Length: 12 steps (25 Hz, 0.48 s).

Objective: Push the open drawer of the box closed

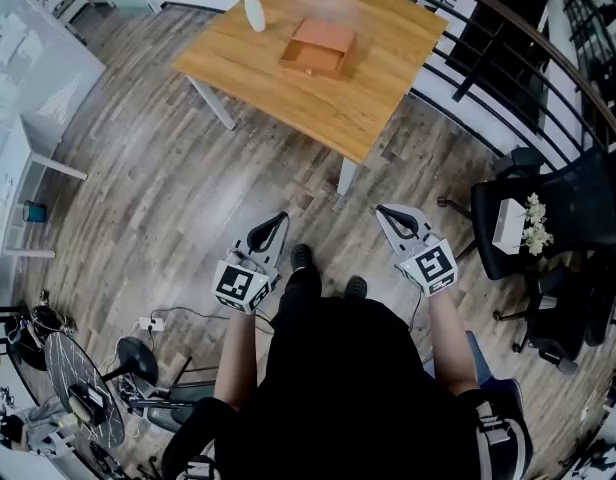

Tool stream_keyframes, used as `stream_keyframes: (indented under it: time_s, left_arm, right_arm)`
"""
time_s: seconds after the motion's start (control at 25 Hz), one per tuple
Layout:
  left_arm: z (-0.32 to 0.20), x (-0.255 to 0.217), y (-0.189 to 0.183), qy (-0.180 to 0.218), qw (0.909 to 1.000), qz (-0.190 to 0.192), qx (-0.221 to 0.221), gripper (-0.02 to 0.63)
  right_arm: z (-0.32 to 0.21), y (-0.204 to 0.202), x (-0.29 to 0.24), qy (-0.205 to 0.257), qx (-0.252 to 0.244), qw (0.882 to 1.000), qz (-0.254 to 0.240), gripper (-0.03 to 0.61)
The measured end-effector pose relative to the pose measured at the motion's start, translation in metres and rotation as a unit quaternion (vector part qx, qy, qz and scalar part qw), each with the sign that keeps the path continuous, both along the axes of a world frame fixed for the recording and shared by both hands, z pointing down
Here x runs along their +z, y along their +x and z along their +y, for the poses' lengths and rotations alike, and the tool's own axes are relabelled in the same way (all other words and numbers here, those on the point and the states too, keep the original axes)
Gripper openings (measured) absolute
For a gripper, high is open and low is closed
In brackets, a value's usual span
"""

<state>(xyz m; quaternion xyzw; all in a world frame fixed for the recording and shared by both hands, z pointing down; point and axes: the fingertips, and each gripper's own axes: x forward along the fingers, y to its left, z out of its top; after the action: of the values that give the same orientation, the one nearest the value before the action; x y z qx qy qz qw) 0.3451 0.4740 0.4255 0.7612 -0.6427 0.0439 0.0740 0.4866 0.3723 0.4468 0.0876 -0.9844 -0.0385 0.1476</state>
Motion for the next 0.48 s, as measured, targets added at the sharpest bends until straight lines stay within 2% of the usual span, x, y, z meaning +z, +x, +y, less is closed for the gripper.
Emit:
stream_keyframes:
  time_s: [0.32,0.48]
  left_arm:
    - [-0.041,0.003,-0.09,-0.012,0.9993,0.001,0.035,0.023]
    - [-0.065,0.004,-0.125,-0.008,0.9984,0.0,0.055,0.023]
  right_arm:
    - [-0.036,-0.091,0.003,-0.003,0.039,0.999,-0.002,0.015]
    - [-0.055,-0.124,0.008,-0.003,0.058,0.998,0.004,0.015]
